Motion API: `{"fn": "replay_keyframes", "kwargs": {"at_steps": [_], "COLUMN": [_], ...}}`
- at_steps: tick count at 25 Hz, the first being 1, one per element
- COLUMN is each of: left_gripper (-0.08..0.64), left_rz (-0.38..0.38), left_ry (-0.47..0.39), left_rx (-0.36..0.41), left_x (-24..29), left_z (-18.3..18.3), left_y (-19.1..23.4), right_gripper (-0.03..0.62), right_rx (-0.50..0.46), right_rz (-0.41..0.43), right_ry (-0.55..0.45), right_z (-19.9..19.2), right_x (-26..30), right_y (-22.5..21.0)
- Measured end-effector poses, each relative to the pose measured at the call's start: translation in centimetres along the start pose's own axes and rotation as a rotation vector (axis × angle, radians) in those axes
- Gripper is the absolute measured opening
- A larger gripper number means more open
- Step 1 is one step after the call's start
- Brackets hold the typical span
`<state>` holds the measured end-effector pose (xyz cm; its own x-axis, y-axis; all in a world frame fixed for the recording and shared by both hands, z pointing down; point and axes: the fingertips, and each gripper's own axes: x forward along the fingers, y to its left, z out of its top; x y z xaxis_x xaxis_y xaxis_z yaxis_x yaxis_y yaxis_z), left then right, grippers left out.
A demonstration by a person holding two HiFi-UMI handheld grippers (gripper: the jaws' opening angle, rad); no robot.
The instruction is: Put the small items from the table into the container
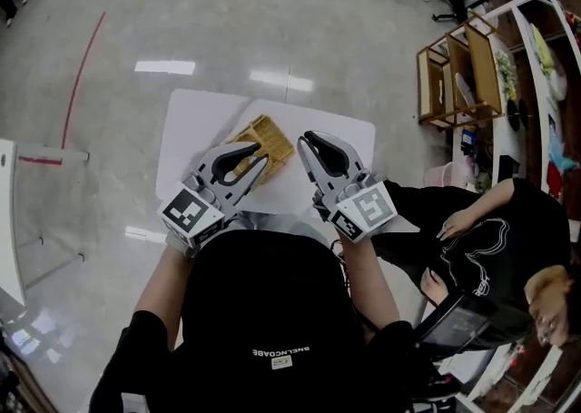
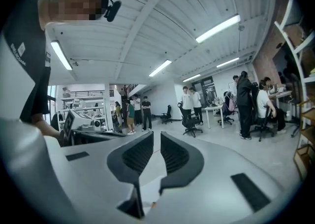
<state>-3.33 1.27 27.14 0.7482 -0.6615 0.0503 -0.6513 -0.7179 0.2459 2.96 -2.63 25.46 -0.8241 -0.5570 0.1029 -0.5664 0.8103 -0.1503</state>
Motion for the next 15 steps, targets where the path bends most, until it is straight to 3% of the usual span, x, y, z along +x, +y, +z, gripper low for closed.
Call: {"fn": "replay_keyframes", "kwargs": {"at_steps": [6,15], "left_gripper": [0.064,0.064], "left_rz": [-0.074,-0.128], "left_ry": [-0.009,-0.004], "left_rx": [0.04,0.068], "left_x": [2.8,5.9], "left_z": [3.0,4.4], "left_y": [-2.2,-5.1], "right_gripper": [0.044,0.04], "right_rx": [-0.027,-0.026], "right_rz": [-0.02,-0.075], "right_ry": [-0.093,-0.131], "right_z": [3.1,3.4], "right_x": [-4.4,-10.0], "right_y": [-1.1,-3.2]}}
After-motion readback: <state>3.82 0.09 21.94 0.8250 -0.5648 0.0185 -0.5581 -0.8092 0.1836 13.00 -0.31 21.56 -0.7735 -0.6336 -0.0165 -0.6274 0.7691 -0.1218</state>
